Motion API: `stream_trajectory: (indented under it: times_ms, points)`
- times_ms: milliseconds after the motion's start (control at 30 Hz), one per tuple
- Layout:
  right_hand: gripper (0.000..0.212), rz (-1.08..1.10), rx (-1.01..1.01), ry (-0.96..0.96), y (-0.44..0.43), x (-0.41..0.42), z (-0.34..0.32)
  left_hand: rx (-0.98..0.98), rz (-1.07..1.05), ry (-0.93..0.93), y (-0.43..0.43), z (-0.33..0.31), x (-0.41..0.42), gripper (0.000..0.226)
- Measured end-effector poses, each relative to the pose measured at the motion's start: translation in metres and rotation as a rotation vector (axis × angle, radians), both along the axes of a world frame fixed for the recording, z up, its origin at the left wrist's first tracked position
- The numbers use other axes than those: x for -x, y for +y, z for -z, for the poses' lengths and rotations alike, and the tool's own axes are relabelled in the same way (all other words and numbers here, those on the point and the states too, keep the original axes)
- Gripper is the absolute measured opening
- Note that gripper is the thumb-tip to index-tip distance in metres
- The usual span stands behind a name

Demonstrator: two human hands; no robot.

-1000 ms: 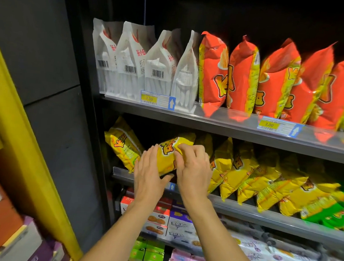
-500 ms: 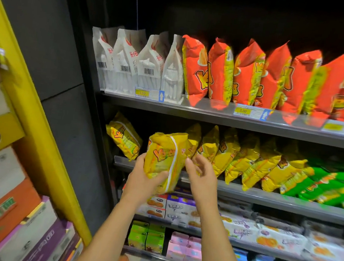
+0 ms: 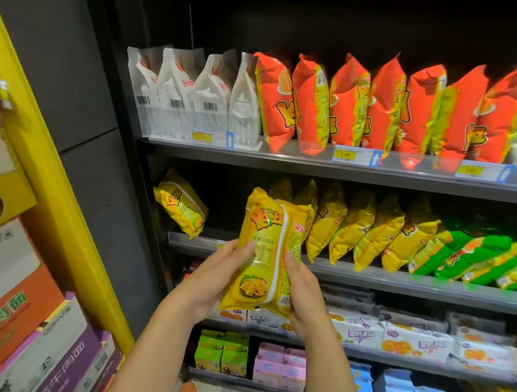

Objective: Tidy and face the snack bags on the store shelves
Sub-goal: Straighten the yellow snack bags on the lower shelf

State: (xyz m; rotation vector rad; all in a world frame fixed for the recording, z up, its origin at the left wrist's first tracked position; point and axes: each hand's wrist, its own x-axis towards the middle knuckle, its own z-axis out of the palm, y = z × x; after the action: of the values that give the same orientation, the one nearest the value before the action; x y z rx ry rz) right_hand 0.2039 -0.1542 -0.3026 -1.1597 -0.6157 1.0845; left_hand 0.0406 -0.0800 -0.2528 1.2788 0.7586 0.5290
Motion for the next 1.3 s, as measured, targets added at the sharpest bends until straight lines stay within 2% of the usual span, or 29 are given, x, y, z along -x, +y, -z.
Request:
stream_trajectory:
  times_ms: [100,200,267,367,433,500,567,600,633,700,833,967,1100,1167,1300]
  points:
    - [0.053,0.022,0.026,0.164,-0.006,-0.007,0.003,-0.012,-0.109,0.012,0.003,-0.009,0.000,0.069]
    - [0.056,0.019,0.025,0.218,-0.013,-0.013,0.003,0.049,-0.152,-0.026,0.006,-0.012,-0.002,0.067]
    - [0.052,0.028,0.038,0.170,-0.016,-0.015,0.001,0.050,-0.125,-0.001,0.003,-0.013,-0.006,0.063]
    - [0.054,0.082,0.097,-0.074,-0.019,-0.016,-0.005,-0.003,-0.073,0.078,-0.006,-0.019,-0.015,0.047]
    - [0.062,0.098,0.107,-0.241,-0.019,-0.017,-0.010,-0.023,-0.014,0.128,-0.013,-0.023,-0.021,0.045]
    - [0.057,0.069,0.092,-0.341,-0.020,-0.014,-0.022,-0.090,-0.015,0.161,-0.015,-0.015,-0.029,0.043]
    - [0.052,-0.009,0.086,-0.269,-0.020,-0.012,-0.034,-0.190,-0.109,0.178,-0.015,-0.010,-0.032,0.042]
    - [0.056,-0.031,0.089,-0.188,-0.021,-0.013,-0.038,-0.187,-0.168,0.179,-0.013,-0.007,-0.033,0.052]
    - [0.062,-0.031,0.092,-0.113,-0.022,-0.015,-0.041,-0.152,-0.208,0.160,-0.012,-0.008,-0.032,0.061]
    - [0.073,-0.003,0.077,-0.010,-0.024,-0.022,-0.044,0.000,-0.227,0.087,-0.010,-0.008,-0.029,0.058]
    - [0.077,0.054,0.023,0.116,-0.027,-0.030,-0.044,0.313,-0.162,-0.147,-0.007,-0.004,-0.022,0.059]
    - [0.073,0.045,0.006,0.122,-0.028,-0.028,-0.043,0.382,-0.181,-0.258,-0.007,0.002,-0.020,0.062]
    - [0.074,-0.008,-0.006,0.071,-0.027,-0.024,-0.045,0.291,-0.182,-0.147,-0.008,0.004,-0.020,0.064]
    - [0.062,-0.030,0.012,0.021,-0.026,-0.021,-0.044,0.203,-0.195,-0.040,-0.009,-0.001,-0.019,0.061]
    - [0.045,-0.114,0.041,-0.050,-0.026,-0.012,-0.047,-0.149,-0.165,0.151,-0.018,-0.013,-0.021,0.039]
